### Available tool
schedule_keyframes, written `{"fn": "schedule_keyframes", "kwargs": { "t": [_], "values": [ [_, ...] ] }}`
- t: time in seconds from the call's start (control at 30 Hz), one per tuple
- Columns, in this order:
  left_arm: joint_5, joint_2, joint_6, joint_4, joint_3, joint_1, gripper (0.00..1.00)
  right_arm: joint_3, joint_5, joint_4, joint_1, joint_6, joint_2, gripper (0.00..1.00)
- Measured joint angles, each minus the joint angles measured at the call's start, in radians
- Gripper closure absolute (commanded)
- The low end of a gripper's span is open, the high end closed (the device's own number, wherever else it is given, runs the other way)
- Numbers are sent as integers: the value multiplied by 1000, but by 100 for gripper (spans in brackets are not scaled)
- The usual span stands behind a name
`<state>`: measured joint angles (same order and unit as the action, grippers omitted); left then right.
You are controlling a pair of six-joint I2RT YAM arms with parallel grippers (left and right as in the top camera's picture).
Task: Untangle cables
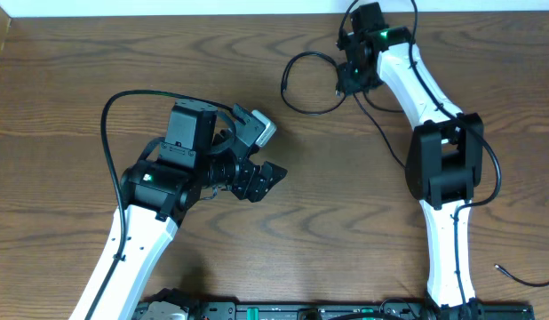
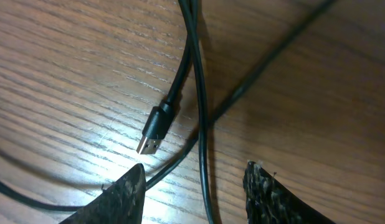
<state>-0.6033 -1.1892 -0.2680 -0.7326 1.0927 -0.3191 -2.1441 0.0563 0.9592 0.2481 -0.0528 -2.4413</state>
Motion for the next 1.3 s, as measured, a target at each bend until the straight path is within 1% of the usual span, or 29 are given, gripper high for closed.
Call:
{"fn": "schedule_keyframes", "kwargs": {
  "t": [0.23,0.4,0.47,0.8,0.87,0.93,0.97,1.13,1.3],
  "values": [
    [0,0,-3,-4,0,0,21,8,-12,-7,0,15,-2,57],
    [0,0,-21,-7,0,0,21,10,-16,-7,0,21,-29,57],
    [0,0,-22,-8,0,0,21,10,-20,-4,1,20,-39,58],
    [0,0,-22,-9,0,0,22,26,-55,16,4,11,-39,59],
    [0,0,-22,-10,0,0,21,31,-59,14,5,8,-39,65],
    [0,0,-22,-11,0,0,22,36,-70,10,5,1,-39,91],
    [0,0,-22,-11,0,0,21,39,-76,8,5,-2,-37,99],
    [0,0,-22,-12,0,0,22,42,-66,-8,8,10,-35,99],
    [0,0,-22,-12,0,0,21,-21,-45,57,14,23,-23,99]
  ]
}}
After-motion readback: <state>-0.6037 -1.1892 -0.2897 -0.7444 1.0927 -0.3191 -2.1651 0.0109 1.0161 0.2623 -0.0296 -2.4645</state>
